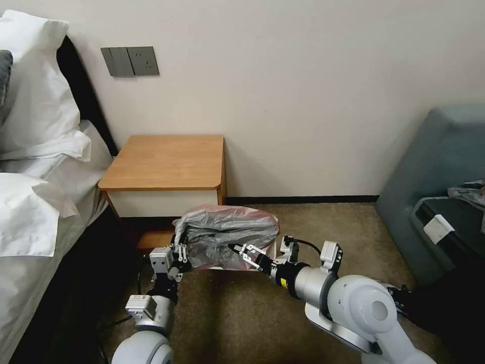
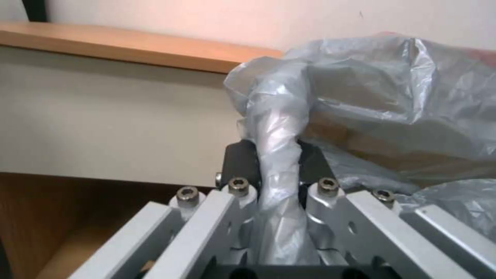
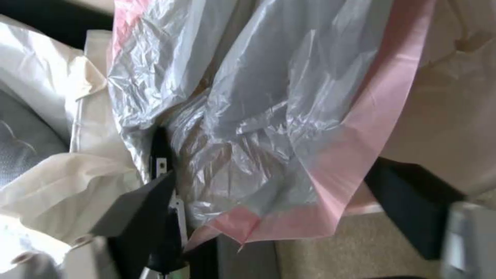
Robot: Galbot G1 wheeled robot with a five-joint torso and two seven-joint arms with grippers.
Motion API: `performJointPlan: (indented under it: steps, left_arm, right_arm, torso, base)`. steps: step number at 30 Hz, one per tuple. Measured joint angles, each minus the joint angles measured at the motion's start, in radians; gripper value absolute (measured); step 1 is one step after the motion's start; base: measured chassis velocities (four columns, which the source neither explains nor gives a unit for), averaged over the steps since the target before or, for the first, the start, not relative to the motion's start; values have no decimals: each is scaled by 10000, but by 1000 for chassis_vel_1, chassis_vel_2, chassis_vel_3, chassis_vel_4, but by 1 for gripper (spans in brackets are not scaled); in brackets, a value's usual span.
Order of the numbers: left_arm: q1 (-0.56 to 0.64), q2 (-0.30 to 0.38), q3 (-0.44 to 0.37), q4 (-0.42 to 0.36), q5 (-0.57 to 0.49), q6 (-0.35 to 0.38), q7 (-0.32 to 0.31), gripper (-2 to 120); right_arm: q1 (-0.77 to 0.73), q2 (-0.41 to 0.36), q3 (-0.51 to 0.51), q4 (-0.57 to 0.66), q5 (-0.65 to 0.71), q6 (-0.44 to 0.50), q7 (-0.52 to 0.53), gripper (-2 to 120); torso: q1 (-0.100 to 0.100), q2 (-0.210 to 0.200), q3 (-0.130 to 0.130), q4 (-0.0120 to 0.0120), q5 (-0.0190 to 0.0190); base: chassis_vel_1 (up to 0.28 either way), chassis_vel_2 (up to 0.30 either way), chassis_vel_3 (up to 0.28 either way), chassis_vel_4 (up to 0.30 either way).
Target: Pick up the garbage bag from the table and place it over the trash can.
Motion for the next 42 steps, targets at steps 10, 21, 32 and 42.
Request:
performJointPlan:
  steps: [10,21,32,42]
  left_arm:
    - [62,-105,110,-152,-742,234,-281,6]
    - [76,-106,113,-190,-1008,275,-328,6]
    - [14,-67,162,-322,-1795,733,-870,6]
    - [-320,-84,173,-42,-2354,1256,-1541,6]
  right_arm:
    - [-79,65,-48,-118,-444,5,-312,51]
    - [-126,143,-81,-274,-685,5,-607,10]
    - [-203,153,-29,-101,-804,2,-1001,0]
    - [-557,7,-85,803,-1149,-34,-1639,0]
  torso:
    - [0,0,0,0,0]
    - [0,0,0,0,0]
    - [0,0,0,1,1]
    - [0,0,0,0,0]
  base:
    - [0,0,0,0]
    - [0,0,0,0]
    - [0,0,0,0]
    - [0,0,0,0]
